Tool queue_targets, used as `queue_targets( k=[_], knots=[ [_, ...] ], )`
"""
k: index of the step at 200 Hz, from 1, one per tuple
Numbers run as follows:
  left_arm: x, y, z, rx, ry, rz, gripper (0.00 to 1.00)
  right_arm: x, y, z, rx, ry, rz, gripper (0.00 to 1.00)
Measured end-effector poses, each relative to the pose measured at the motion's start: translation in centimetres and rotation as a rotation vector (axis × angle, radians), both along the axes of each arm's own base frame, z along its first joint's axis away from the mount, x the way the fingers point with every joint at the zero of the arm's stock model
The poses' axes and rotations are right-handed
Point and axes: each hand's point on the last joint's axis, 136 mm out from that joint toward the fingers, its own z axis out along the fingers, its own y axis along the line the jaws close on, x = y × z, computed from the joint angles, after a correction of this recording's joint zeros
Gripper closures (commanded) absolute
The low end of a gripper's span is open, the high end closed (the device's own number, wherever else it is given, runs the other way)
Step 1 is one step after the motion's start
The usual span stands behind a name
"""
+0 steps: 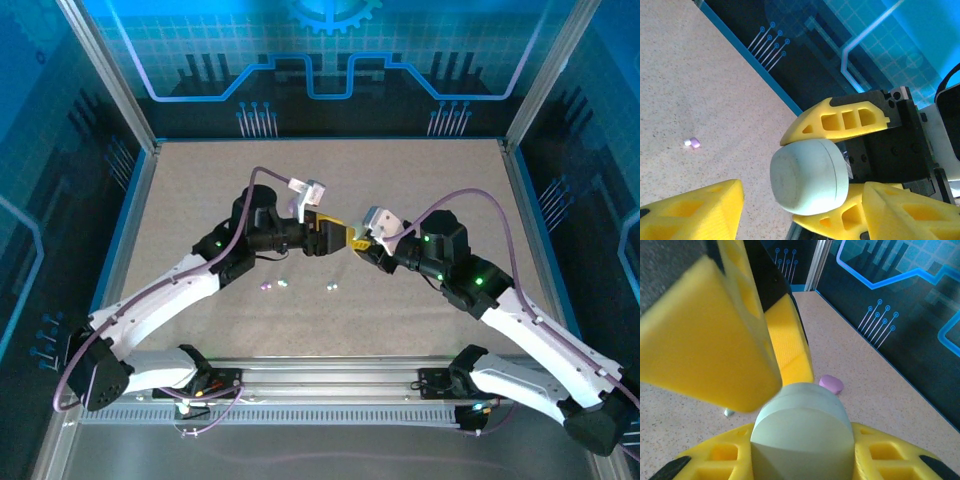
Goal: Insert wireless bluetooth earbuds into charging case
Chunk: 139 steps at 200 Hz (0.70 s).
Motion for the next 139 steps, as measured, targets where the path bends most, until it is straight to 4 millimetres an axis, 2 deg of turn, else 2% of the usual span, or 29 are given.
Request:
queue_targets(
  k=[33, 84, 104, 139],
  knots=[
    [-0.4, -1.2, 0.4, 0.005, 0.001, -0.03, 0.44, 0.0, 0.1, 0.0, -0.006, -0.008, 0.005, 0.73],
    [0.4, -1.8, -0.9, 0.064, 0.025, -0.009, 0.72, 0.3, 0.2, -0.2, -0.03, -0.031, -0.012, 0.71],
    [0.6, -1.7, -1.1, 0.077, 0.03, 0.002, 0.79, 0.5, 0.2, -0.6, -0.046, -0.035, -0.02, 0.7],
    [0.8, -1.5, -1.3, 0.084, 0.034, 0.02, 0.87, 0.5, 0.2, -0.9, -0.053, -0.052, -0.032, 0.6]
  ],
)
